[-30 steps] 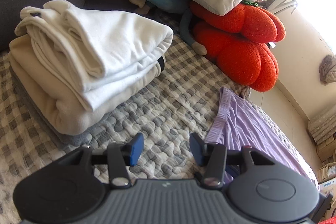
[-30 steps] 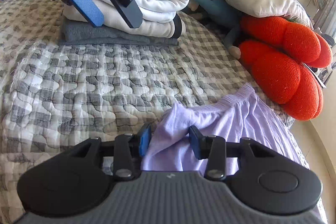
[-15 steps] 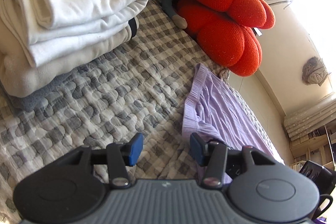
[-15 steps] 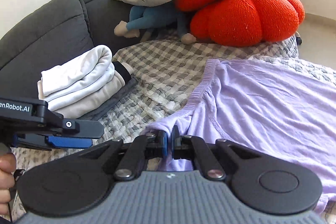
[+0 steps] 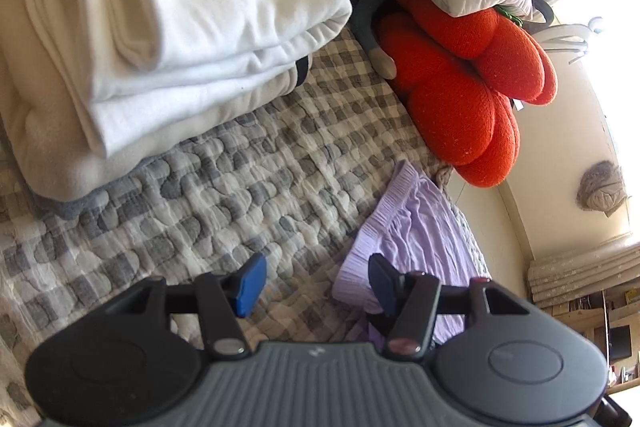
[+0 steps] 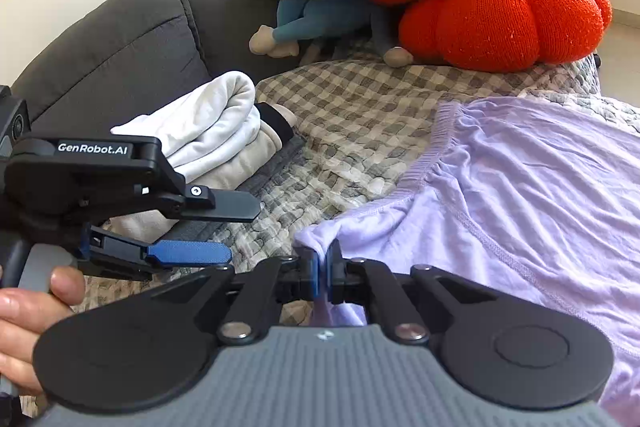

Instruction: Fold clothes

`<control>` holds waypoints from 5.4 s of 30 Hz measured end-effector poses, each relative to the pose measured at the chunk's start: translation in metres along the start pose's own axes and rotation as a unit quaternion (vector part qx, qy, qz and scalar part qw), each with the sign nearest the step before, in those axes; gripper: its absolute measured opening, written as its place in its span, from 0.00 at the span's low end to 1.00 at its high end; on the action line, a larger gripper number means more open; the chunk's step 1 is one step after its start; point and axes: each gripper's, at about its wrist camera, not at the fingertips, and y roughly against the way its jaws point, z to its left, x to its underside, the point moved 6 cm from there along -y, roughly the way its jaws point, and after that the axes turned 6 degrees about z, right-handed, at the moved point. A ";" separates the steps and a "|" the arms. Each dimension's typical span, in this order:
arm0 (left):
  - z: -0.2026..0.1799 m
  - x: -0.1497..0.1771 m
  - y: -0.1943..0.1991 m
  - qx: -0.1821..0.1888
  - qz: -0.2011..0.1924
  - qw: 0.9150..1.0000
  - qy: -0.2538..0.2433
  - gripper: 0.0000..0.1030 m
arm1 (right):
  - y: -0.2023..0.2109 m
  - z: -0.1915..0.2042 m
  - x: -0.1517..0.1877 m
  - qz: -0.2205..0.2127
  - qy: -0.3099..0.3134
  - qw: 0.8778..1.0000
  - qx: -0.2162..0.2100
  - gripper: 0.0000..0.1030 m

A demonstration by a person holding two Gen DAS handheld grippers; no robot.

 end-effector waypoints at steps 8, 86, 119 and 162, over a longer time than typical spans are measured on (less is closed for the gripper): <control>0.002 0.007 -0.016 0.008 0.038 0.999 -0.002 0.59 | 0.001 -0.005 0.009 0.020 0.017 1.000 0.006 0.03; -0.138 -0.049 -0.171 -0.095 -0.029 0.963 -0.252 0.06 | 0.254 -0.363 0.076 -0.026 -0.111 0.914 0.391 0.40; -0.145 -0.050 -0.174 -0.081 -0.036 0.948 -0.305 0.01 | 0.341 -0.434 0.119 -0.128 -0.247 0.828 0.487 0.01; -0.105 -0.090 -0.161 -0.128 -0.101 0.970 -0.178 0.00 | 0.321 -0.453 0.118 -0.112 -0.293 0.779 0.543 0.03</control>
